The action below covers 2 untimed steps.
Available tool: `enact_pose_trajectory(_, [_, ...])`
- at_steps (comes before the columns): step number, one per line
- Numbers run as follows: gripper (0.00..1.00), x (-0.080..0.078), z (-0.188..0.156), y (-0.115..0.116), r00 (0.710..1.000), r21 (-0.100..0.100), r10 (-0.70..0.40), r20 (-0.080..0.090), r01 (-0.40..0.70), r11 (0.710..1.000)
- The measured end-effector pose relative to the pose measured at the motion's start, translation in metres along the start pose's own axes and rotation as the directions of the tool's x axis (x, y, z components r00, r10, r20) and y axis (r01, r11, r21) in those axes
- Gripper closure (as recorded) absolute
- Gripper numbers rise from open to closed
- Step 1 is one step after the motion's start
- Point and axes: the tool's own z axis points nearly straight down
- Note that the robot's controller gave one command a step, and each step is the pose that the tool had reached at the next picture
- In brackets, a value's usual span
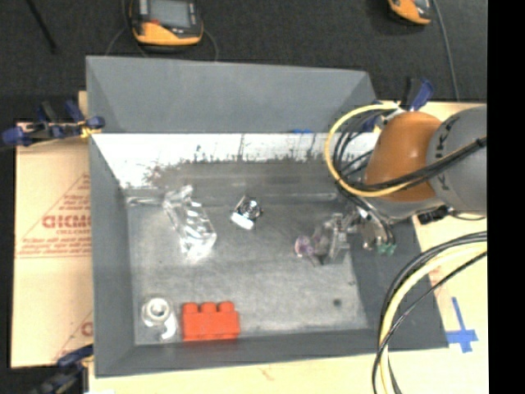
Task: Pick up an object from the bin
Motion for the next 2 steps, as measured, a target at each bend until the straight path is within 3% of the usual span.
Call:
enact_pose_trajectory(1, [1.0,0.008,-0.127,-0.005,1.0,0.001,-0.005,0.007,0.005,1.0])
enact_pose_trajectory(2, [1.0,0.011,-0.163,-0.032,0.899,0.001,-0.438,0.002,0.438,0.899])
